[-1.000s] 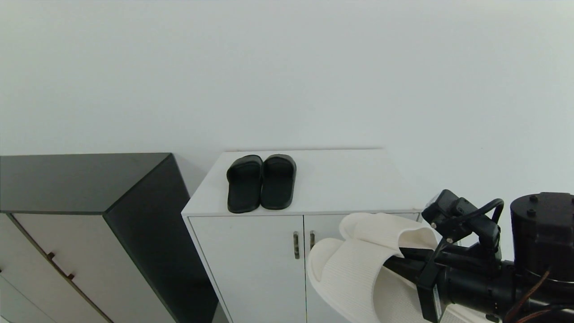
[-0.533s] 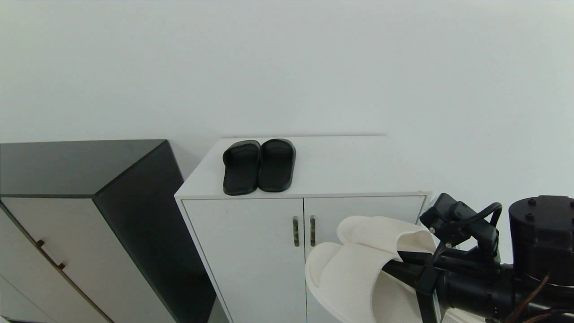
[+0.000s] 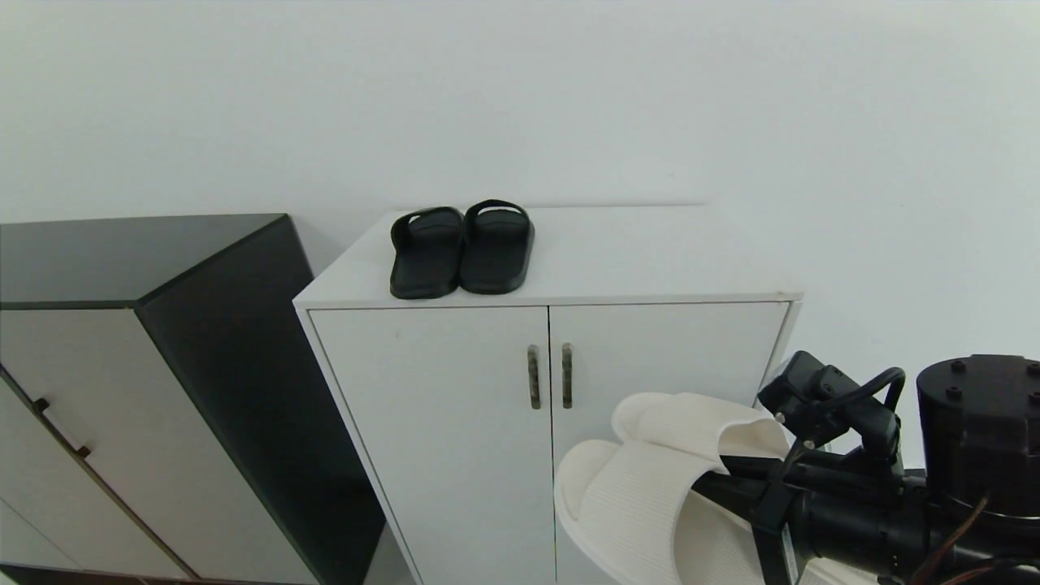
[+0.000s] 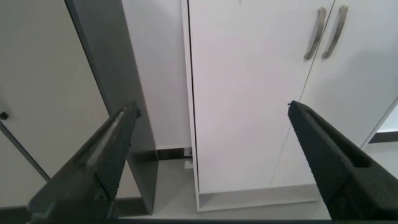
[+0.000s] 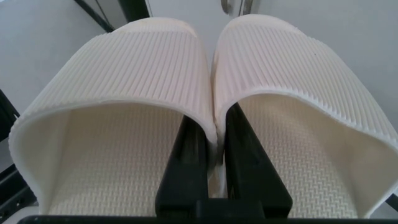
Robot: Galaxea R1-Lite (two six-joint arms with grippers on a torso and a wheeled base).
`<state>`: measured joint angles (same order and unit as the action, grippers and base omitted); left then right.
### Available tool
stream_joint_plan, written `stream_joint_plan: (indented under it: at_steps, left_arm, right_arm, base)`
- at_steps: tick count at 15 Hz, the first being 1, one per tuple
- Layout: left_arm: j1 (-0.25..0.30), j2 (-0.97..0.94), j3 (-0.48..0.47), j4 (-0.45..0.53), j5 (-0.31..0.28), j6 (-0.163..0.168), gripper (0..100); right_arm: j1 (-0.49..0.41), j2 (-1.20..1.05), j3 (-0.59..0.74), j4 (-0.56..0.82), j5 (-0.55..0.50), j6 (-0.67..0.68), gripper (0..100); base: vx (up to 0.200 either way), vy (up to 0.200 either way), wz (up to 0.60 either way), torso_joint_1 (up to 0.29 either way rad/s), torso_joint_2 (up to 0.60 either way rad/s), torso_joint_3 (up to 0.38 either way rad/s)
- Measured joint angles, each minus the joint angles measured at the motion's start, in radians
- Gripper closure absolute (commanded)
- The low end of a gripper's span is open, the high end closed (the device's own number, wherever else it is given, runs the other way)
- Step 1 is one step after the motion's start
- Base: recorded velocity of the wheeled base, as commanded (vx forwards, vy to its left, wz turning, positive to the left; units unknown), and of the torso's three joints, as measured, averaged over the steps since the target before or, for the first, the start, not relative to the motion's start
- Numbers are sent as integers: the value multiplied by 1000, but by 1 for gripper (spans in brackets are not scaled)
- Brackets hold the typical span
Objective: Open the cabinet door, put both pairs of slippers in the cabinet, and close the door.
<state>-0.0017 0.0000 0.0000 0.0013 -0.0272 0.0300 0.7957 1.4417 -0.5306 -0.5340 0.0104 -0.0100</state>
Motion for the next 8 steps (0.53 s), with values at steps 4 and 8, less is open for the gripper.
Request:
stream_joint_plan:
  at_steps: [4, 8]
  left_arm:
    - [0, 7, 0, 2, -1, -7, 0]
    - [-1, 61, -3, -2, -3, -11, 0]
  right_arm:
    - [0, 8, 1, -1, -1, 0, 100]
    - [1, 11, 0, 0, 0, 0, 100]
  base:
    - [0, 0, 0, -167, 492, 321]
    - [0, 0, 0, -138, 470, 327]
